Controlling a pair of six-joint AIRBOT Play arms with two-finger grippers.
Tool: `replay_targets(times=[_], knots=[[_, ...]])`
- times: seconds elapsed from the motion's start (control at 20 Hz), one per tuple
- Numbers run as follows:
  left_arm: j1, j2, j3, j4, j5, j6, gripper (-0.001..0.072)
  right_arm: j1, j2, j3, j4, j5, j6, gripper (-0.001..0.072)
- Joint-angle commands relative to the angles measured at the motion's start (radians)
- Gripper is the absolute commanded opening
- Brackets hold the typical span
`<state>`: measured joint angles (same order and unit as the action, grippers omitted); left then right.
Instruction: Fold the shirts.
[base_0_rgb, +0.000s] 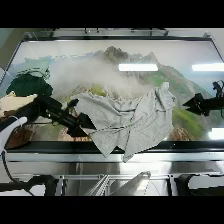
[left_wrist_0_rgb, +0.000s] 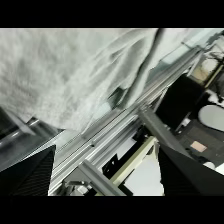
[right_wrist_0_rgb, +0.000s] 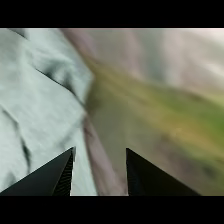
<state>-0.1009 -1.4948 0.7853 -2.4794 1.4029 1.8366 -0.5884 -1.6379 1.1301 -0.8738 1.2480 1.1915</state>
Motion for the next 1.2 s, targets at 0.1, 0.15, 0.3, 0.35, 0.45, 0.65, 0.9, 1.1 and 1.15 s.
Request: replay_targets(times=[0.1,0.15,0.3,0.35,0.45,0.65,0.9,1.1,1.15], knots=[[-0.182,-0.014,-0.146,-0.011,-0.186,-0.032,0.0688,-0.013,0.032,-0.031,-0.144,0.099,0.107,0.0282],[-0.206,-0.046,-0.132,-0.011,-0.192,-0.032,0.0672,-0.014,0.045,-0.047,-0.145,0.099,0.106,0.0284],[-0.262,-0.141,-0.012,-0.01,-0.145,-0.032,0.0513,-0.014,0.077,-0.089,-0.144,0.084,0.096,0.0431],[-0.278,-0.163,0.029,-0.007,-0.142,-0.032,0.0512,-0.013,0.077,-0.094,-0.139,0.085,0.096,0.0532],[-0.299,-0.208,0.105,0.009,-0.147,-0.032,0.0395,-0.011,0.077,-0.108,-0.119,0.084,0.095,0.0533],[-0.303,-0.279,0.21,0.044,-0.134,-0.028,0.0013,-0.008,0.077,-0.127,-0.06,0.054,0.088,0.0533],[-0.247,-0.198,0.293,0.054,-0.054,-0.029,0.0015,0.023,0.076,-0.127,0.126,-0.109,-0.005,0.0533],[-0.162,-0.089,0.263,0.054,-0.034,-0.028,0.0015,0.089,-0.015,-0.081,0.266,-0.246,-0.044,0.0523],[-0.139,-0.072,0.252,0.054,-0.034,-0.029,0.0015,0.123,-0.063,-0.052,0.265,-0.246,-0.043,0.0519]])
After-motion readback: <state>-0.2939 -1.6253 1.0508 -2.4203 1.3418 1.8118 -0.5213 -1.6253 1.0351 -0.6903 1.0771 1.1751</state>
